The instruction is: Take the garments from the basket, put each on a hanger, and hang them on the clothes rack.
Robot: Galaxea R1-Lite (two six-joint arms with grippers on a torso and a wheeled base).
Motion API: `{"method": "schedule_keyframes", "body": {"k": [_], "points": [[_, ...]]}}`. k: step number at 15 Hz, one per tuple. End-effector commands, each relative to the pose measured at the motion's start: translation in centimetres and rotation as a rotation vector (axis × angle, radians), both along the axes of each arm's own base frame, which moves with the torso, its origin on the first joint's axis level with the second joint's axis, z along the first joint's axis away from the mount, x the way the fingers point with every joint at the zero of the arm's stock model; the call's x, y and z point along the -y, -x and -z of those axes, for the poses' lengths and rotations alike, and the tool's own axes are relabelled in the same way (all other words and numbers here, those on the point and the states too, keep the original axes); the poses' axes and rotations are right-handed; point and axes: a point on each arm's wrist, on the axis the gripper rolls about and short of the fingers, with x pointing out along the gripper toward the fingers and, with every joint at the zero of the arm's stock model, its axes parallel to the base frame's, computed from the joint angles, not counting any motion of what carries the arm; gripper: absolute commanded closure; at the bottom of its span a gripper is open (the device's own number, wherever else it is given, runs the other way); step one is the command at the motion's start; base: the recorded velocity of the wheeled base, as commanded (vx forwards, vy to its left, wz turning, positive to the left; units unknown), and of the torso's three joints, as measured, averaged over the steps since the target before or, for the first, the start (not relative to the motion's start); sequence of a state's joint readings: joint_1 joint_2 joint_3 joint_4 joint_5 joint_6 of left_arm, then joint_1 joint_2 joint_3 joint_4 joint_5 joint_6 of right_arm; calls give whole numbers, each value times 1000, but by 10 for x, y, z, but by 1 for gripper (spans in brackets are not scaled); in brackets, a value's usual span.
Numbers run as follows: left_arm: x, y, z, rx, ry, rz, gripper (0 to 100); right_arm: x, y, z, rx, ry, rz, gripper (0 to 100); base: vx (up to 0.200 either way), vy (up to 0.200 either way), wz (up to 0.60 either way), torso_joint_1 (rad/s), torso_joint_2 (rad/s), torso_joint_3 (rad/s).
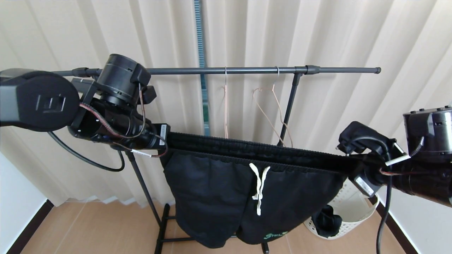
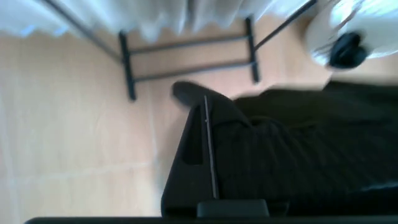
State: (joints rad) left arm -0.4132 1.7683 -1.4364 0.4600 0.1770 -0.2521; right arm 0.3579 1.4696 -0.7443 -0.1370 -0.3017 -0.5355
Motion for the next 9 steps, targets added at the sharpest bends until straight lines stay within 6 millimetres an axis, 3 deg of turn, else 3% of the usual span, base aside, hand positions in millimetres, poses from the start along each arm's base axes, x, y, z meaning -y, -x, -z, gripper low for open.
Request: {"method": "schedule_keyframes", "body": {"k": [1, 3, 5, 7, 9], "points": [[24, -37, -3, 37, 54, 50, 100, -10, 41, -5, -22, -1, -171, 100, 0, 0, 0, 0, 0, 0], [37, -55, -11, 81, 97, 86, 100, -13, 59, -4, -67, -19, -304, 100, 0, 0, 0, 0, 0, 0], [61, -70, -18, 138, 129, 129, 100, -35, 78, -1, -112, -39, -485, 100, 0, 0, 0, 0, 0, 0], [78, -73, -21, 164, 146, 165, 100, -57, 93, 3, -162, -122, -556, 100, 0, 0, 0, 0, 0, 0], [85, -75, -17, 144, 178, 221, 100, -91, 106, 15, -252, -198, -584, 100, 0, 0, 0, 0, 0, 0]]}}
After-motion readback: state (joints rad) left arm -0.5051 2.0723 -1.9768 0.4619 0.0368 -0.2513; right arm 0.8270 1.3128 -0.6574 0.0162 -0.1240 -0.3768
